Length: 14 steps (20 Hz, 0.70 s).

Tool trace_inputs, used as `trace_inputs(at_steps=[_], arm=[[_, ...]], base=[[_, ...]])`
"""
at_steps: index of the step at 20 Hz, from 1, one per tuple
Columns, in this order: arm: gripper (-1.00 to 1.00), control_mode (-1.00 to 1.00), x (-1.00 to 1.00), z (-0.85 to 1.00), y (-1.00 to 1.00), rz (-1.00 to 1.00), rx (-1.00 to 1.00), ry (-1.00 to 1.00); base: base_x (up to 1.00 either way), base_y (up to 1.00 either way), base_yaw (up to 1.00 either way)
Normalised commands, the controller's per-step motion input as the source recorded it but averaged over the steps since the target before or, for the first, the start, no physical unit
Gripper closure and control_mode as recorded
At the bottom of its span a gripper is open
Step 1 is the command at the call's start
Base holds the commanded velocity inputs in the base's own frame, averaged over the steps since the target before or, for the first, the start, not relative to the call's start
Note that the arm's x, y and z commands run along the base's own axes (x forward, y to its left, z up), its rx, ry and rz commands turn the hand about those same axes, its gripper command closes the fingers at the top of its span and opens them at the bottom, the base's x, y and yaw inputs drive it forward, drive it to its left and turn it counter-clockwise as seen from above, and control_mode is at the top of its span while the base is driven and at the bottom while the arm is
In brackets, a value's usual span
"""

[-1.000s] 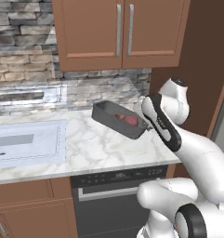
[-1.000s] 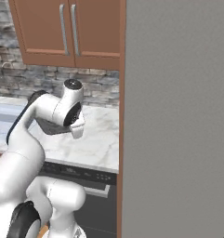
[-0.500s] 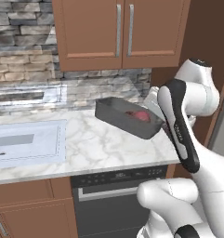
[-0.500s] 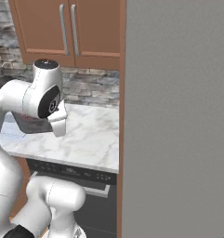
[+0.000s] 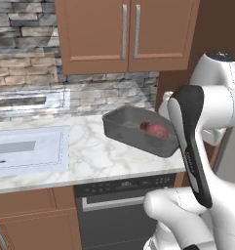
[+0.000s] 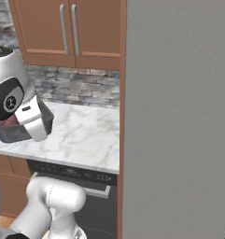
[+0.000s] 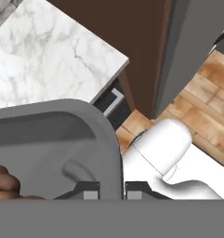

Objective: Take the onion and potato out of the freezer and place them in the tupperware container on the counter. Then put the tupperware containing the vegetables back in the freezer.

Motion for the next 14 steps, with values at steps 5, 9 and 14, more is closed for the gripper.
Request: trace_inputs(at_steps=[5,9,14], arm=[[1.00,-1.00,-0.27,0.01,-0.09,-0.02,-0.02,0.00],[1.00,1.00,-0.09,0.00,-0.05,-0.01,0.00,0.00],[1.00,1.00,0.00,0.00,0.00,0.00,0.00,0.00]], base=[[0.00,0.00,0.00],[-0.54,-0.12,-0.01],[-1.00,-0.25,-0.08]])
